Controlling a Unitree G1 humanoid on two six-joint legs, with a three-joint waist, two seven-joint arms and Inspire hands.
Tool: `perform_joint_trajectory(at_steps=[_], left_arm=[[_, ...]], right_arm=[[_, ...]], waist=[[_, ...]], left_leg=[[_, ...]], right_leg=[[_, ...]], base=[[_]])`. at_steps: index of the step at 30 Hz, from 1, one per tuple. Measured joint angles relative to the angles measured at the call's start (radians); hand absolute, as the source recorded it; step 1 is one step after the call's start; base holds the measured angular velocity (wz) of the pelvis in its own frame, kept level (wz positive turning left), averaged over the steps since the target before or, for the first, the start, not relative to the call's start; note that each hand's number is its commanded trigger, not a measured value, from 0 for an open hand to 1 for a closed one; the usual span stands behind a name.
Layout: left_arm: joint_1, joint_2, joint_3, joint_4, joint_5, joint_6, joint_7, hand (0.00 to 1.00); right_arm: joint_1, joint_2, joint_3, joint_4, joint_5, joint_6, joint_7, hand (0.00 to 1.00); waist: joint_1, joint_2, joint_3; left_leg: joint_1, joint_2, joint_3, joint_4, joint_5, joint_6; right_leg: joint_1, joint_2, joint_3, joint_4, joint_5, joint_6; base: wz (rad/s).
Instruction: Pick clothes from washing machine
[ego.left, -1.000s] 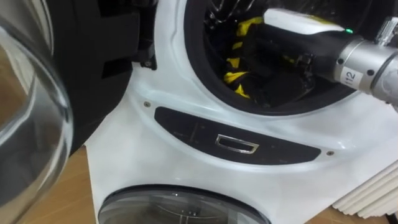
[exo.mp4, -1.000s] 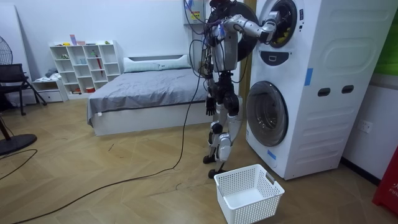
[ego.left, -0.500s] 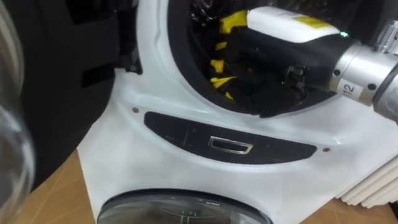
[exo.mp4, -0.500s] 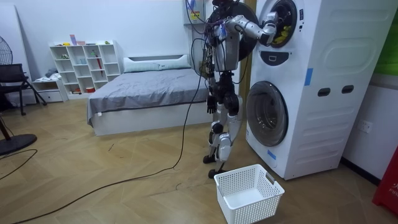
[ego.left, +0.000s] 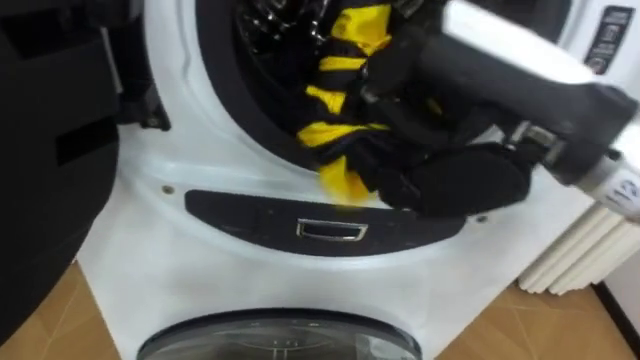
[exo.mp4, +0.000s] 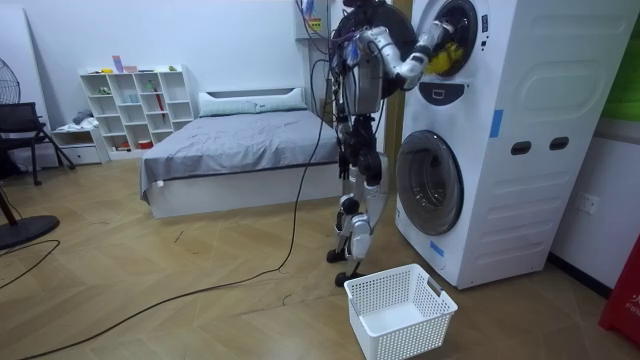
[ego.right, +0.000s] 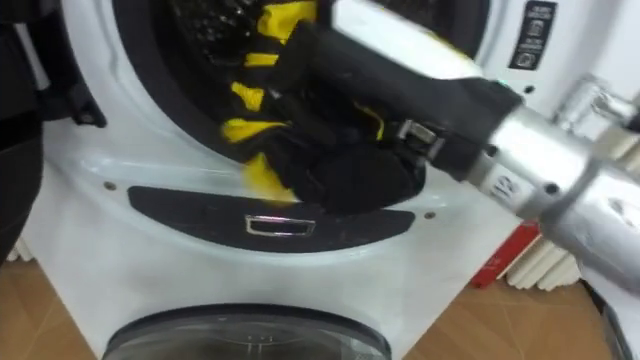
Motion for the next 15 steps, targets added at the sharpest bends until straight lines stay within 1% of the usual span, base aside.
perform_joint_trajectory(at_steps=[1, 2, 3, 4, 5, 6, 7, 8, 9, 10, 11, 12, 13, 14, 15], left_arm=[[0.002, -0.008, 0.0, 0.004, -0.002, -0.006, 0.0, 0.0], [0.004, -0.011, 0.0, 0.005, -0.003, -0.008, 0.0, 0.0], [0.012, -0.014, 0.0, 0.006, -0.003, -0.01, -0.002, 0.0], [0.02, -0.013, 0.001, 0.011, -0.003, -0.009, -0.004, 0.0], [0.022, -0.013, 0.002, 0.011, -0.003, -0.009, -0.005, 0.0], [0.028, -0.013, 0.012, 0.012, -0.003, -0.009, -0.006, 0.0], [0.036, -0.013, 0.026, 0.014, -0.003, -0.01, -0.007, 0.0], [0.039, -0.011, 0.031, 0.015, -0.003, -0.01, -0.007, 0.0], [0.044, -0.008, 0.039, 0.021, -0.003, -0.011, -0.007, 0.0], [0.044, -0.007, 0.043, 0.026, -0.003, -0.012, -0.007, 0.0], [0.043, -0.007, 0.043, 0.026, -0.003, -0.013, -0.008, 0.0], [0.043, -0.007, 0.043, 0.026, -0.003, -0.016, -0.01, 0.0], [0.047, -0.006, 0.041, 0.027, -0.003, -0.02, -0.012, 0.0], [0.048, -0.004, 0.038, 0.026, -0.003, -0.02, -0.014, 0.0], [0.046, -0.001, 0.035, 0.024, -0.003, -0.024, -0.02, 0.0]], right_arm=[[0.045, 0.007, -0.026, 0.0, 0.057, -0.011, -0.002, 1.0], [0.071, 0.013, -0.042, 0.0, 0.089, -0.018, -0.005, 1.0], [0.116, 0.024, -0.067, 0.0, 0.135, -0.025, -0.014, 1.0], [0.147, 0.025, -0.084, 0.0, 0.161, -0.025, -0.023, 1.0], [0.157, 0.025, -0.09, 0.001, 0.171, -0.025, -0.026, 1.0], [0.181, 0.025, -0.111, 0.001, 0.205, -0.025, -0.028, 1.0], [0.2, 0.025, -0.129, 0.002, 0.23, -0.028, -0.039, 1.0], [0.211, 0.025, -0.138, 0.005, 0.244, -0.034, -0.043, 1.0], [0.233, 0.025, -0.151, 0.015, 0.26, -0.048, -0.051, 1.0], [0.251, 0.027, -0.158, 0.029, 0.273, -0.056, -0.054, 1.0], [0.264, 0.03, -0.168, 0.031, 0.281, -0.057, -0.055, 1.0], [0.287, 0.038, -0.19, 0.036, 0.29, -0.06, -0.057, 1.0], [0.302, 0.039, -0.202, 0.057, 0.313, -0.064, -0.061, 1.0], [0.31, 0.039, -0.209, 0.067, 0.319, -0.064, -0.068, 1.0], [0.328, 0.04, -0.229, 0.074, 0.32, -0.064, -0.085, 1.0]], waist=[[-0.006, 0.013, 0.0025], [-0.008, 0.019, 0.0043], [-0.011, 0.032, 0.0087], [-0.022, 0.041, 0.0064], [-0.033, 0.043, 0.006], [-0.039, 0.052, 0.001], [-0.041, 0.056, -0.0009], [-0.044, 0.056, -0.0009], [-0.054, 0.056, -0.0008], [-0.061, 0.056, -0.0009], [-0.064, 0.055, -0.0006], [-0.075, 0.054, 0.0015], [-0.096, 0.049, -0.0009], [-0.102, 0.048, -0.0016], [-0.117, 0.043, -0.0014]], left_leg=[[-0.002, 0.001, 0.001, 0.001, -0.003, 0.002], [-0.002, 0.001, 0.002, 0.001, -0.004, 0.003], [-0.002, 0.001, 0.006, 0.001, -0.007, 0.006], [-0.002, 0.001, 0.011, 0.004, -0.008, 0.007], [-0.002, 0.001, 0.012, 0.005, -0.008, 0.007], [-0.001, 0.001, 0.02, 0.006, -0.008, 0.008], [0.005, 0.002, 0.036, 0.005, -0.008, 0.008], [0.006, 0.002, 0.038, 0.006, -0.008, 0.008], [0.01, 0.003, 0.043, 0.008, -0.008, 0.008], [0.013, 0.005, 0.054, 0.009, -0.009, 0.007], [0.012, 0.006, 0.059, 0.011, -0.01, 0.007], [0.01, 0.006, 0.063, 0.014, -0.01, 0.008], [0.01, 0.006, 0.063, 0.017, -0.011, 0.009], [0.01, 0.006, 0.063, 0.018, -0.012, 0.009], [0.01, 0.007, 0.065, 0.021, -0.015, 0.01]], right_leg=[[-0.001, 0.0, 0.0, 0.001, 0.002, 0.003], [-0.001, 0.0, 0.001, 0.002, 0.003, 0.005], [-0.001, 0.0, 0.004, 0.006, 0.003, 0.005], [-0.006, -0.001, 0.009, 0.016, 0.004, 0.006], [-0.007, -0.002, 0.009, 0.019, 0.004, 0.006], [-0.01, -0.002, 0.017, 0.019, 0.005, 0.007], [-0.012, -0.001, 0.03, 0.02, 0.005, 0.007], [-0.011, 0.0, 0.033, 0.021, 0.005, 0.007], [-0.011, 0.0, 0.036, 0.024, 0.005, 0.007], [-0.014, 0.003, 0.048, 0.029, 0.005, 0.007], [-0.017, 0.004, 0.052, 0.031, 0.005, 0.007], [-0.019, 0.004, 0.054, 0.031, 0.006, 0.006], [-0.019, 0.003, 0.054, 0.032, 0.006, 0.007], [-0.019, 0.003, 0.055, 0.032, 0.006, 0.007], [-0.021, 0.004, 0.057, 0.032, 0.006, 0.007]], base=[[0.0], [0.0], [-0.09], [-0.11], [-0.14], [-0.26], [-0.29], [-0.23], [-0.17], [-0.18], [-0.21], [-0.1], [-0.05], [0.0], [-0.07]])
